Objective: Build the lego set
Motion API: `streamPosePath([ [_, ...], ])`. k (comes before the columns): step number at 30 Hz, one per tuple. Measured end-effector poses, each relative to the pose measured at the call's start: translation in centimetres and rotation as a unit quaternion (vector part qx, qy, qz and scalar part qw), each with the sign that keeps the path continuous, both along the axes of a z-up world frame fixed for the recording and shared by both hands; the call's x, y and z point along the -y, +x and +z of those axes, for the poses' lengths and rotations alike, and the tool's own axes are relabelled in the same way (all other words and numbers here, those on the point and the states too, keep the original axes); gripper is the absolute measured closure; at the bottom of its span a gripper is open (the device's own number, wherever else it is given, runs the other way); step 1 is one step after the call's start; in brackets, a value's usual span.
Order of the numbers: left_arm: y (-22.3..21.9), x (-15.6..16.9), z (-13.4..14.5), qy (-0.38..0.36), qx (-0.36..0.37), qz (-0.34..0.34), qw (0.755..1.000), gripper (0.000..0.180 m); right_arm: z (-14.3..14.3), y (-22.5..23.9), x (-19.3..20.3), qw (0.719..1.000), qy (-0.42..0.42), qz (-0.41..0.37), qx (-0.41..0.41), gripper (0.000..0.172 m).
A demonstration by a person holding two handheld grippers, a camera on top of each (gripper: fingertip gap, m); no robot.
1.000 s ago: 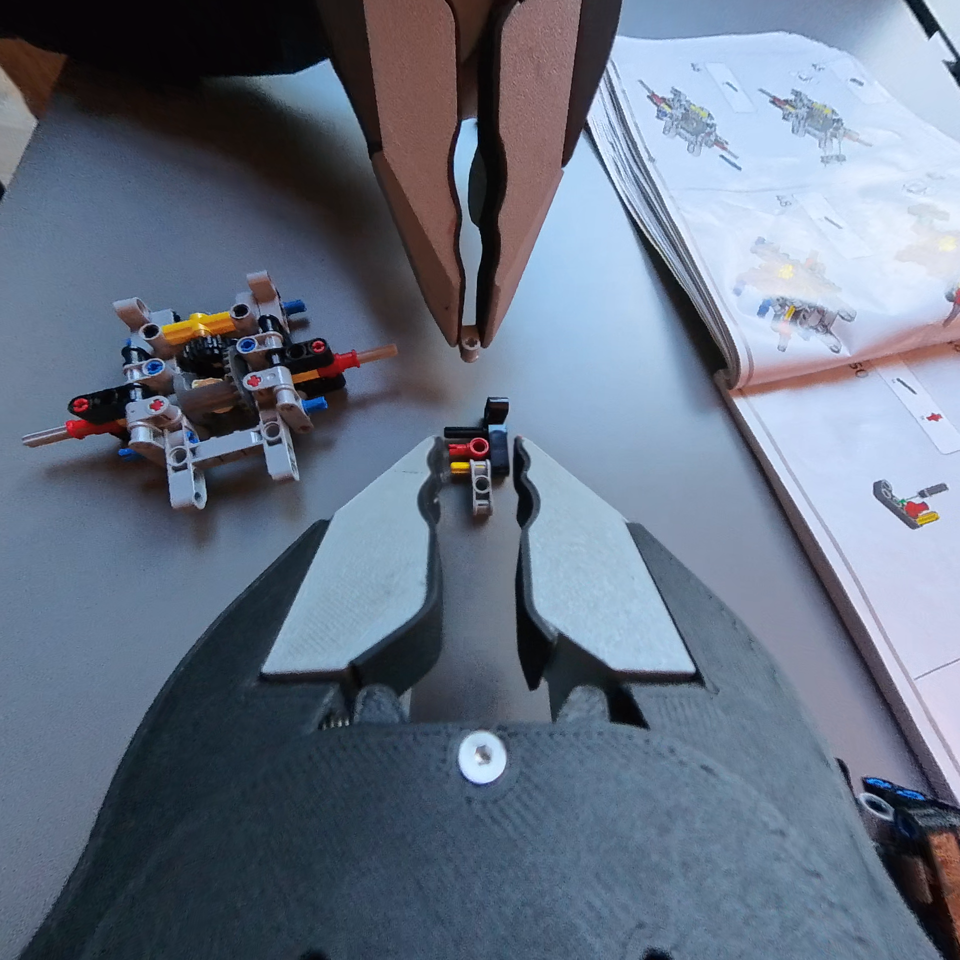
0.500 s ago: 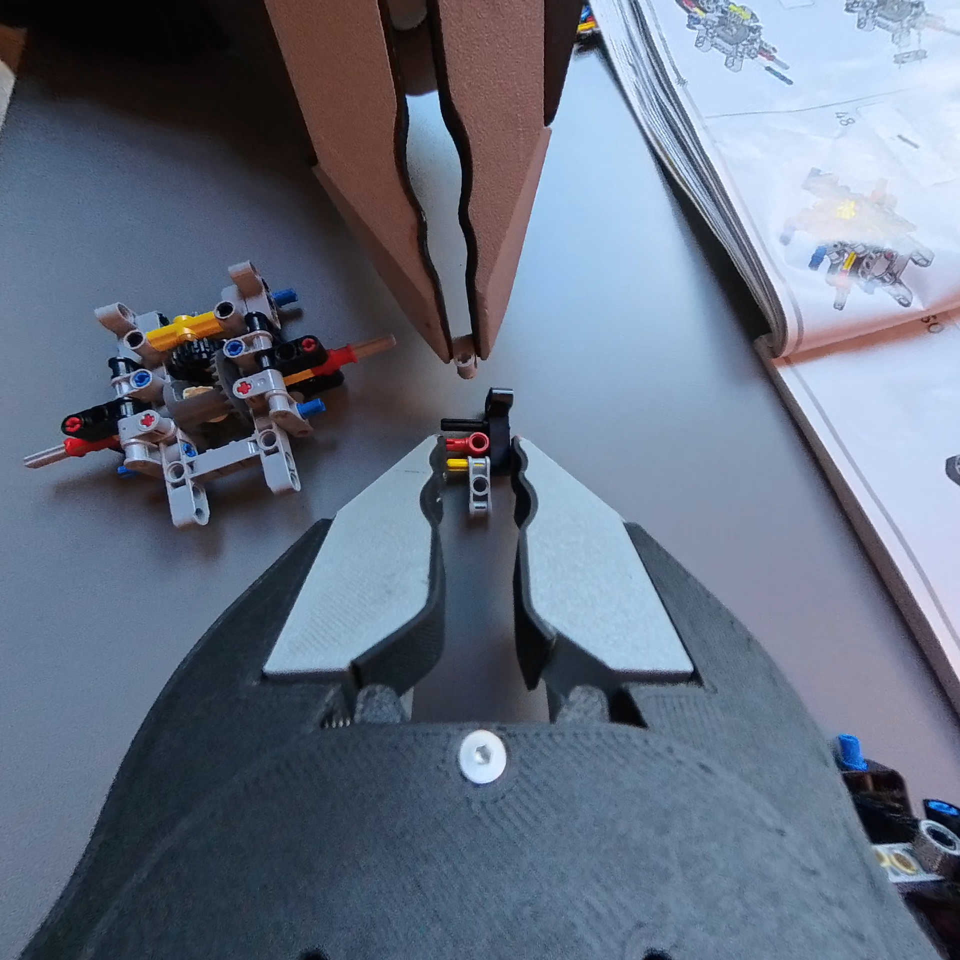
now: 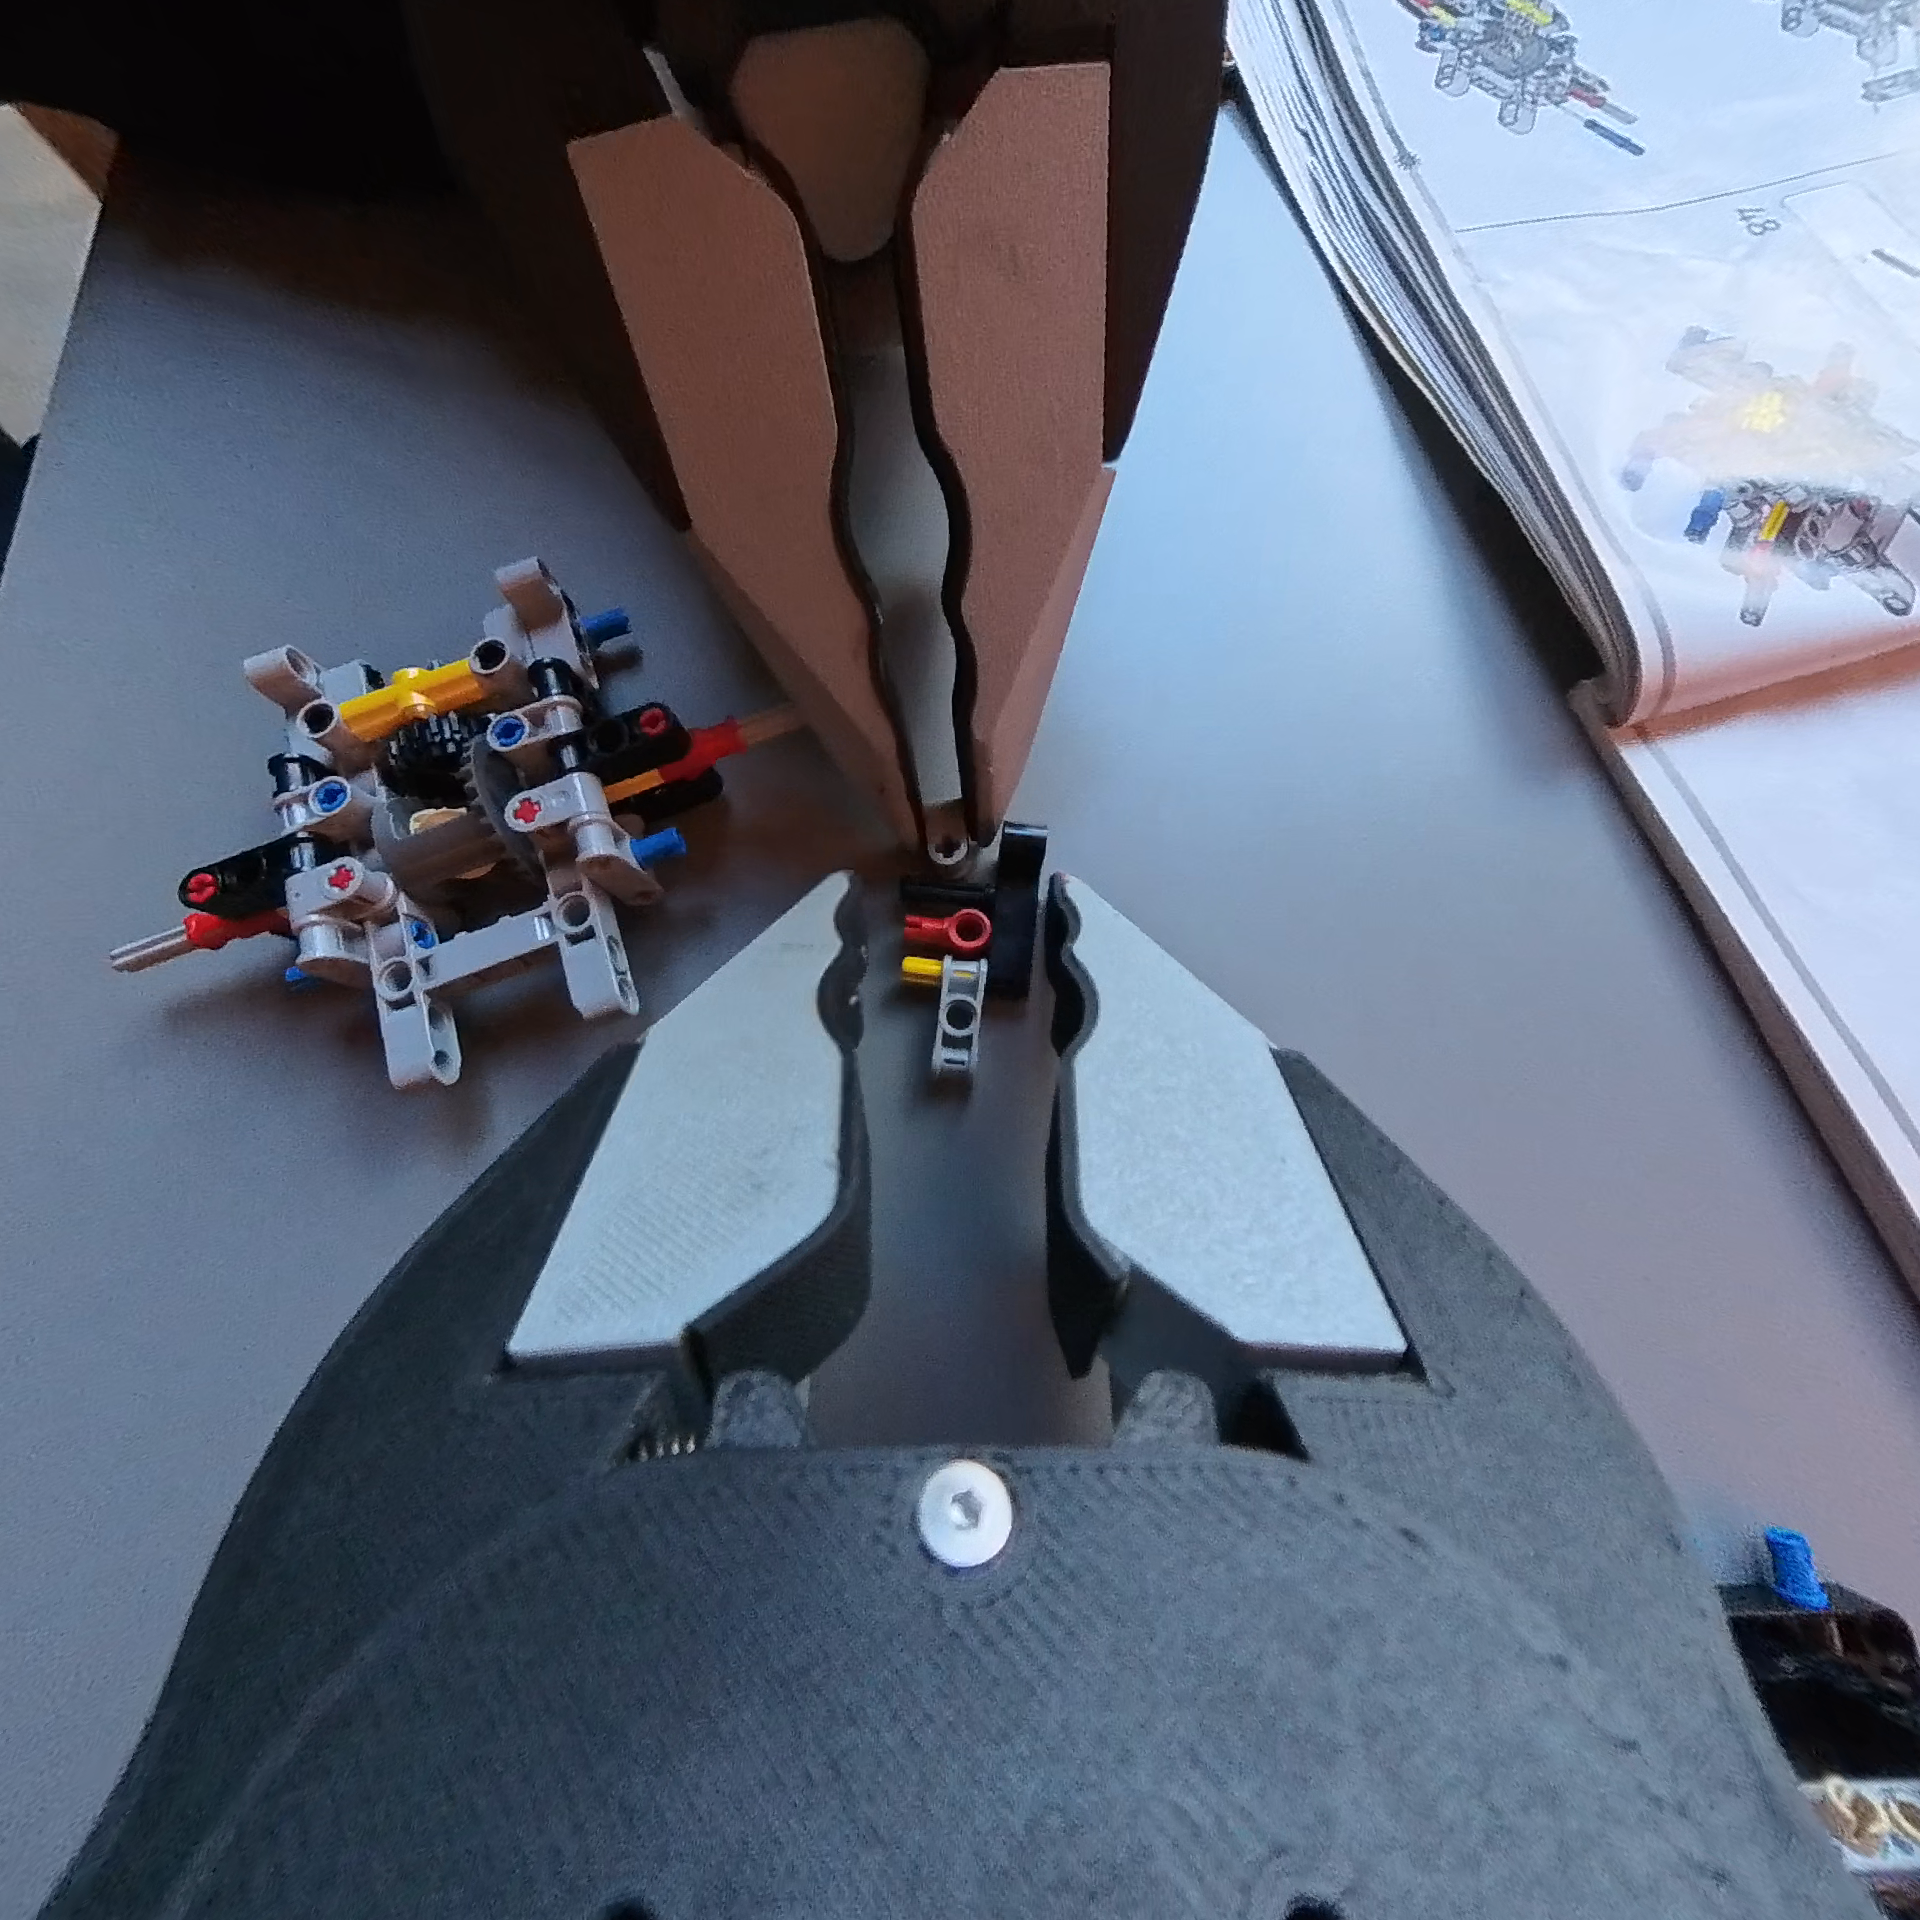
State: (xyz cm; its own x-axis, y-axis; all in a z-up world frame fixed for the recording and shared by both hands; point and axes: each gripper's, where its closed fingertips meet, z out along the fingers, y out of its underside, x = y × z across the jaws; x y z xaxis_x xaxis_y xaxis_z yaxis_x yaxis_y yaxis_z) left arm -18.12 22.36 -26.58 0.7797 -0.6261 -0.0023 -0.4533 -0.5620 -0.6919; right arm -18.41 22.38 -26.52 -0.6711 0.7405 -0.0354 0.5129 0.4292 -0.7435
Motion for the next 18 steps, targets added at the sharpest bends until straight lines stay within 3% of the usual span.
streamPosePath([
  [9,-2.4,0.3,0.4,-0.005,-0.009,0.031,0.999,0.175,0.0,-0.4,-0.2,1.0,-0.001,-0.013,0.003,0.149],
  [18,-1.7,0.5,0.0,-0.016,-0.006,0.02,1.0,0.175,-0.1,-0.7,-0.2,1.0,0.002,-0.014,0.001,0.151],
])
